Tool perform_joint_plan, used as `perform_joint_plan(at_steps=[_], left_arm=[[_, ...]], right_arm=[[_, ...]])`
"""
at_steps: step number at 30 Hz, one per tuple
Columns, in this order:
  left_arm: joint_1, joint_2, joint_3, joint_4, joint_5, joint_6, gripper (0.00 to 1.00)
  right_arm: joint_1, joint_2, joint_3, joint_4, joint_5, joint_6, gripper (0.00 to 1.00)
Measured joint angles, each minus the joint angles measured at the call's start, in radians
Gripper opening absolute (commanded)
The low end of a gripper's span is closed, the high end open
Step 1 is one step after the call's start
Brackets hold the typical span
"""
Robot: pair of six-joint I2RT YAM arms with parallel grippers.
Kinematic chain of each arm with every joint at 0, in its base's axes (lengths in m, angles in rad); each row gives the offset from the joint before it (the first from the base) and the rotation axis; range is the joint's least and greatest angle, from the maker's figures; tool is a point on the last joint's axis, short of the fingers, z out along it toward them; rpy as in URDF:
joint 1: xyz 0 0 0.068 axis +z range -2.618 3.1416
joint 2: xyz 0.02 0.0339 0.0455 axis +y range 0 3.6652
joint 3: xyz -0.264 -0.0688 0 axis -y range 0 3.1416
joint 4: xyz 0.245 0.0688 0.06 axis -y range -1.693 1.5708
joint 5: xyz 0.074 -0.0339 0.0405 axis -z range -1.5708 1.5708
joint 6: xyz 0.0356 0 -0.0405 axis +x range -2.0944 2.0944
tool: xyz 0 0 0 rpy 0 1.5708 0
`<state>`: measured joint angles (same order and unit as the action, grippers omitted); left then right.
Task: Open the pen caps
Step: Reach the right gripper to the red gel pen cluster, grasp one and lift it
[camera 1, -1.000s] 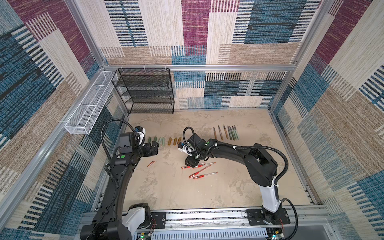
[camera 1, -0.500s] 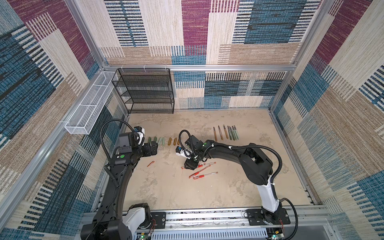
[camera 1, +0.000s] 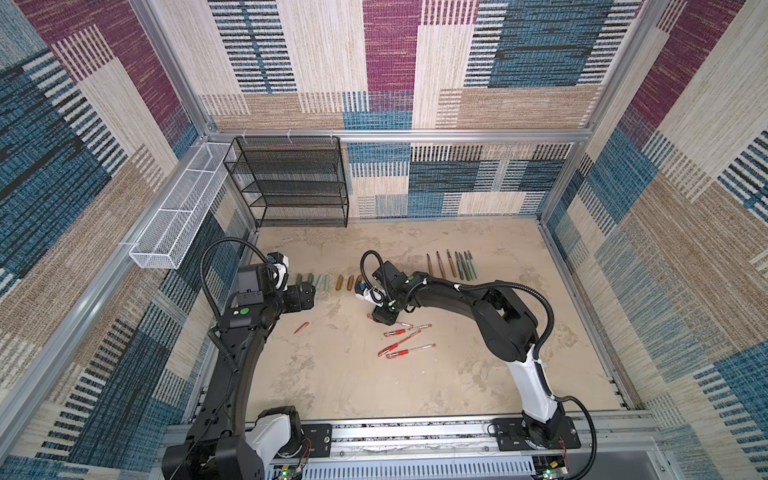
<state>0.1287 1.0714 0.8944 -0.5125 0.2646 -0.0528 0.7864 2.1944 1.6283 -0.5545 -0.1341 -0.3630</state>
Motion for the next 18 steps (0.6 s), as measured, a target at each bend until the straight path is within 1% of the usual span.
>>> perform_joint_plan(at_steps=[4, 9, 11, 15, 16, 18], left_arm=[[0.000, 0.000, 0.001, 0.000, 0.000, 0.000, 0.97], [0.000, 0.000, 0.001, 0.000, 0.000, 0.000, 0.97], [0.000, 0.000, 0.001, 0.000, 0.000, 0.000, 0.97], [0.000, 0.000, 0.001, 0.000, 0.000, -0.003, 0.97], [0.000, 0.000, 0.001, 0.000, 0.000, -0.003, 0.97], [0.000, 0.000, 0.001, 0.000, 0.001, -0.003, 0.96]], right_arm=[[-0.022, 0.003, 0.022, -0.041, 0.024, -0.001, 0.58], [-0.021, -0.011, 0.013, -0.099, 0.006, -0.005, 0.58], [-0.021, -0.031, -0.018, -0.104, 0.006, -0.004, 0.56], [-0.027, -0.066, -0.074, -0.093, 0.009, 0.003, 0.49], [-0.029, -0.071, -0.083, -0.092, 0.012, 0.005, 0.47], [-0.031, -0.084, -0.105, -0.090, 0.016, 0.008, 0.38]])
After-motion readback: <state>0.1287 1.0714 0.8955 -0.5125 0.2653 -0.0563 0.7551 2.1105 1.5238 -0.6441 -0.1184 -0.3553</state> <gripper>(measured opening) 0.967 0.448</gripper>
